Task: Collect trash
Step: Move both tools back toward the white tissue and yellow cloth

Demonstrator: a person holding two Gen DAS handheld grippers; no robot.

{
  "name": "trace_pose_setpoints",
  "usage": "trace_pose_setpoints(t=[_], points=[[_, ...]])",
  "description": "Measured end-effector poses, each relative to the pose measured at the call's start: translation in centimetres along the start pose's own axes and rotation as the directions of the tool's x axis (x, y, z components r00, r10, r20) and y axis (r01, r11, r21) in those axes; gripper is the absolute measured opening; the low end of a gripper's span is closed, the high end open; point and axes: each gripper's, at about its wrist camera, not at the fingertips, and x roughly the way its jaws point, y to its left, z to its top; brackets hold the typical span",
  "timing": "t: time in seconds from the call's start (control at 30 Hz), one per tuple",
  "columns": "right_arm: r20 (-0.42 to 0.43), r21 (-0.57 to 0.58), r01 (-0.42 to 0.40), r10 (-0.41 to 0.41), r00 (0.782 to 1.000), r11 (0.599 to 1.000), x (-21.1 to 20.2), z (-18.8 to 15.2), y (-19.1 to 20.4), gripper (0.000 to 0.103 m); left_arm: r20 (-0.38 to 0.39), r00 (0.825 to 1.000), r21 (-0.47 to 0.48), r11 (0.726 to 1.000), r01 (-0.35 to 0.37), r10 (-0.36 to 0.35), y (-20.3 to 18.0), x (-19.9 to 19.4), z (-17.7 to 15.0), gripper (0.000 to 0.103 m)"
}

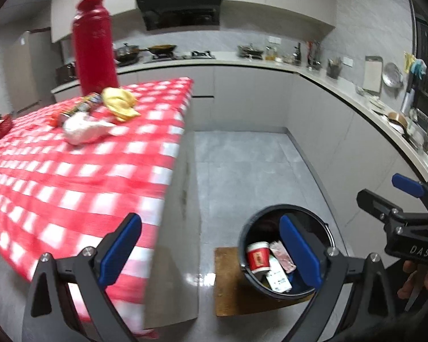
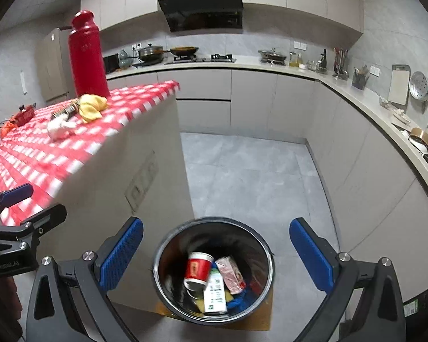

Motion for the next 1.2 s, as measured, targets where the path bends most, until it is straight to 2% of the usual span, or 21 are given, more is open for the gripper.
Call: trace_pose_setpoints(t=[0.17, 0.3, 0.6, 0.8, 1.03, 1.2], points=[[0.025, -0.016, -0.086, 0.086, 0.996, 0.996, -0.5, 1.9, 3.3, 0.103, 0.047, 0.996, -0.046, 0.997, -0.067, 0.069, 3.9, -2.6, 1.0, 0.098], [0.0, -0.04, -0.136, 0.136, 0.991, 0.99, -0.2, 3.3, 6.4, 0.103, 0.073, 0.991, -0.094, 0.99, -0.108, 0.115, 7.3, -3.7, 1.5, 0.098], [-0.008, -0.117, -0.187, 0.187, 0.982, 0.975, 1.2, 7.1, 12.7, 0.103, 0.082, 0.981, -0.169, 0.973, -0.158, 0.173, 14.5, -3.8, 2.7, 0.097], [0.0, -0.132, -0.196, 0.198, 0.98, 0.972, 3.2, 9.4, 15.9, 0.103, 0.067, 0.985, -0.202, 0.969, -0.144, 0.161, 18.4, -1.4, 4.2, 0.091], [-0.006, -0.132, -0.191, 0.192, 0.981, 0.973, 7.6, 13.0, 18.8, 0.102, 0.052, 0.988, -0.207, 0.97, -0.129, 0.143, 21.9, 3.0, 7.2, 0.086], [-0.019, -0.141, -0.216, 0.215, 0.976, 0.966, 10.3, 14.5, 20.2, 0.087, 0.035, 0.991, -0.221, 0.968, -0.122, 0.132, 23.2, 5.9, 8.6, 0.079]])
